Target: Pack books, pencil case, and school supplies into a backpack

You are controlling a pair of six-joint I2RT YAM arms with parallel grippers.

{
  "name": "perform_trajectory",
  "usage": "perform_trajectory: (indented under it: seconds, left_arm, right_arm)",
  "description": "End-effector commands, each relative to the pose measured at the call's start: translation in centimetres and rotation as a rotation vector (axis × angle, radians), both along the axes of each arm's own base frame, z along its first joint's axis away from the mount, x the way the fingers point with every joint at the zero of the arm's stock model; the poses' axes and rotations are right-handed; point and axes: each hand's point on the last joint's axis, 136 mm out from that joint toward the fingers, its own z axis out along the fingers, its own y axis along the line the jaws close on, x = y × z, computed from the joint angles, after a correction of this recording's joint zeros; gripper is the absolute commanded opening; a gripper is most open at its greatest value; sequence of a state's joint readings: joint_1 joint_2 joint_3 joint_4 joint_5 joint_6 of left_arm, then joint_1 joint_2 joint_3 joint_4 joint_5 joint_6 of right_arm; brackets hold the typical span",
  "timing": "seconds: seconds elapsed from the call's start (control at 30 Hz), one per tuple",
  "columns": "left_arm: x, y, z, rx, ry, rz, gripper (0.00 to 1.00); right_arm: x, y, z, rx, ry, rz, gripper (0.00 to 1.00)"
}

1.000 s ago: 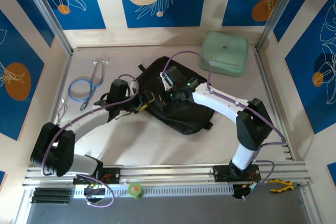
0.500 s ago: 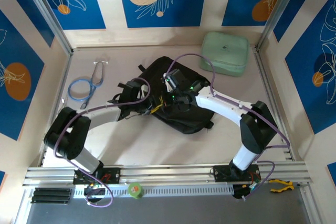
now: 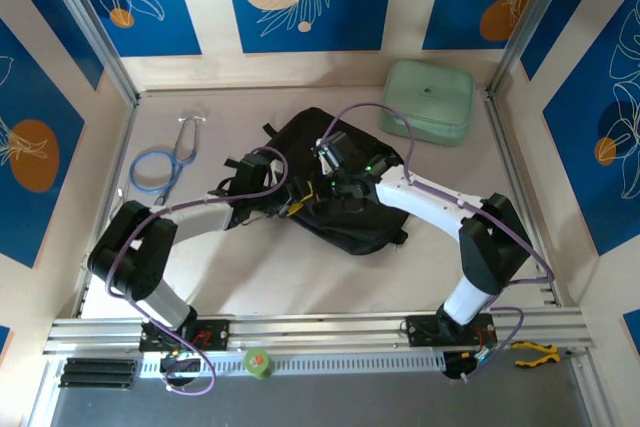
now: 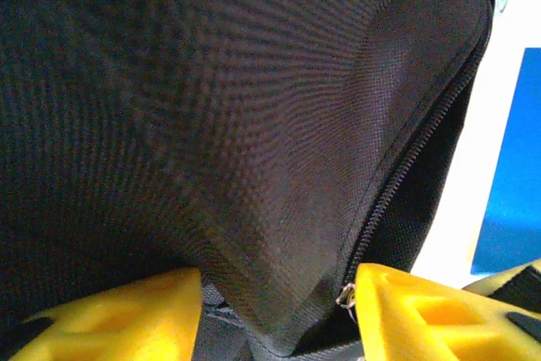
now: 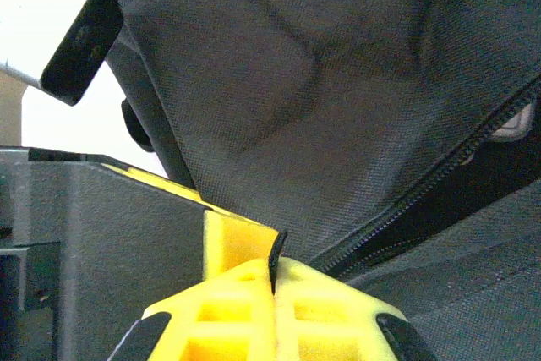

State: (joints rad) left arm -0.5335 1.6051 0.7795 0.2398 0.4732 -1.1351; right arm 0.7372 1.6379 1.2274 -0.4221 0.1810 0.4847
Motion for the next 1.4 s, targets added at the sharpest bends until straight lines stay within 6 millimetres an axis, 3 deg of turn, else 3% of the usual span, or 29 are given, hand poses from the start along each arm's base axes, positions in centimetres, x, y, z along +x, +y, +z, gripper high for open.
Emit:
perform_trajectory:
  seconds: [0.0,0.3,0.43,0.63,0.87,1.37]
  left_arm:
    - [1.1,0.0,1.3,-0.003,-0.071,0.035,0.54]
    - [1.2,1.0,0.2,0.109,-0.048,0.038,0.17]
    - [0.9,1.0,-0.1,0.117,-0.055,0.016,0.00]
    - [0.2,1.2,-0.3,0.130,-0.059,-0.012,0.00]
    - [-0.4,1.7,-0.4,0.145,-0.065,-0.017,0.00]
    - [-0.9,1.6,-0.3,0.151,-0.065,-0.056,0.00]
  right_arm:
    - [-0.2,0.0,1.7,0.048,-0.019,-0.007,0.00]
    - [0.1,-0.3,1.3,0.049,-0.015,-0.034,0.00]
    - [1.0,-1.8,1.1,0.011,-0.022,-0.115,0.00]
    - [3.0,-5.7,0.6,-0.043,-0.006,-0.296,0.00]
    - [6.3,-10.4,1.9,-0.090,-0.061,-0.467,0.00]
    - [13.4,-14.6,1.7,-0.204,-0.140,-0.597,0.00]
